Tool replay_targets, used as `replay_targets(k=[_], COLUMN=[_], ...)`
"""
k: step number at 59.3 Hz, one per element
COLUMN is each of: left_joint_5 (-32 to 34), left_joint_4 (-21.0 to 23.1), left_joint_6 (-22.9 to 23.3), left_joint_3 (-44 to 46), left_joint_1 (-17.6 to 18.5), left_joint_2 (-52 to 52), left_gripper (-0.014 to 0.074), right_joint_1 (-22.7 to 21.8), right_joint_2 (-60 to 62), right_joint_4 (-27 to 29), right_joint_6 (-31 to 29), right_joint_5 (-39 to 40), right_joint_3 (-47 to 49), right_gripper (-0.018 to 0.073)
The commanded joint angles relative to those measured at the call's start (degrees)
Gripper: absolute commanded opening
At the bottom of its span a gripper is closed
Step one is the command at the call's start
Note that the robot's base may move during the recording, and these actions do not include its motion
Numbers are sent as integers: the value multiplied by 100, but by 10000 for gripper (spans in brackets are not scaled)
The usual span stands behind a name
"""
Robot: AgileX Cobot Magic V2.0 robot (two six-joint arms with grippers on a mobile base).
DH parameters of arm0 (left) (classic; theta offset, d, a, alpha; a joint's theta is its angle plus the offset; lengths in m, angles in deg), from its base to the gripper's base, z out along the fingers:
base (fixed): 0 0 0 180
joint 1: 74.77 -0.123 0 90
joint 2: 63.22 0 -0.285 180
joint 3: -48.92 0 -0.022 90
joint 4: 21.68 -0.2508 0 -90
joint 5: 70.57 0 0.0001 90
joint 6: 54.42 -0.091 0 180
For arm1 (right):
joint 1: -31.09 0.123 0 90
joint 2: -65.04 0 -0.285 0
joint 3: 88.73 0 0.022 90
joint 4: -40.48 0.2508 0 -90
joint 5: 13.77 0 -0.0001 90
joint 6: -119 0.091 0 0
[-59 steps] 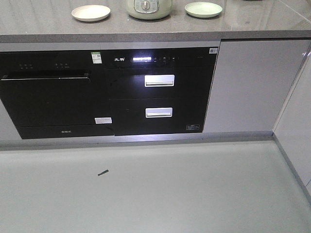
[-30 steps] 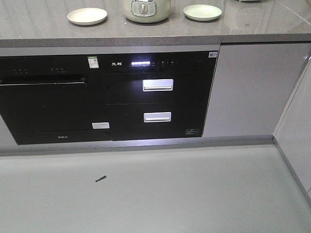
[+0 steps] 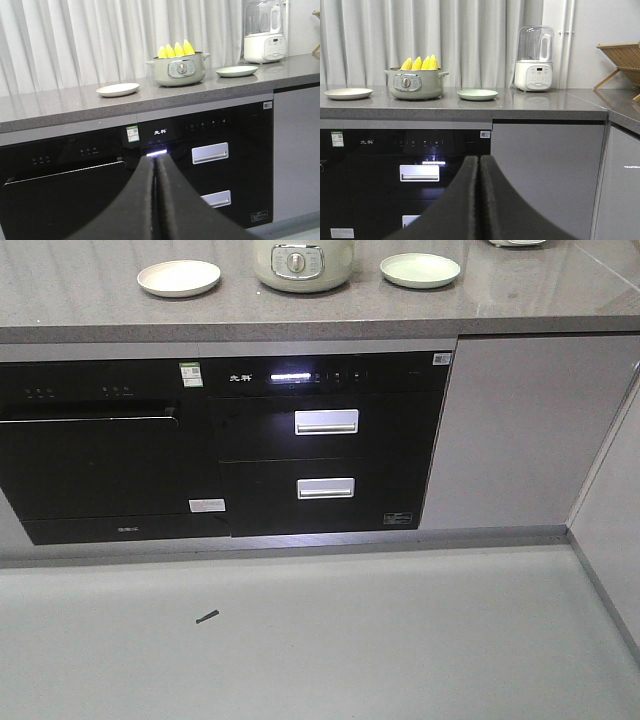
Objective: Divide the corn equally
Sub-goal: 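Drive the base forward toward the counter with the corn pot, then continue driving forward until the counter edge is close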
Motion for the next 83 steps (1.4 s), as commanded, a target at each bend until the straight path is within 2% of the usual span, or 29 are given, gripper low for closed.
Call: replay_targets(k=[1, 83], left_joint_5=[432, 432], left_joint_4=[22, 22], left_joint_6=[52, 52], left_joint_3=[-72, -72], left_joint_1=[-5, -5], left_joint_2=[-82, -82], left_gripper=[-6, -6], right_joint_1=[-1, -1], right_joint_2=[37, 37], right_joint_4=[-60, -60], right_joint_6=[1, 1], right_joint_5=[426, 426], right_joint_3=[-66, -66], right_gripper=[-3, -3])
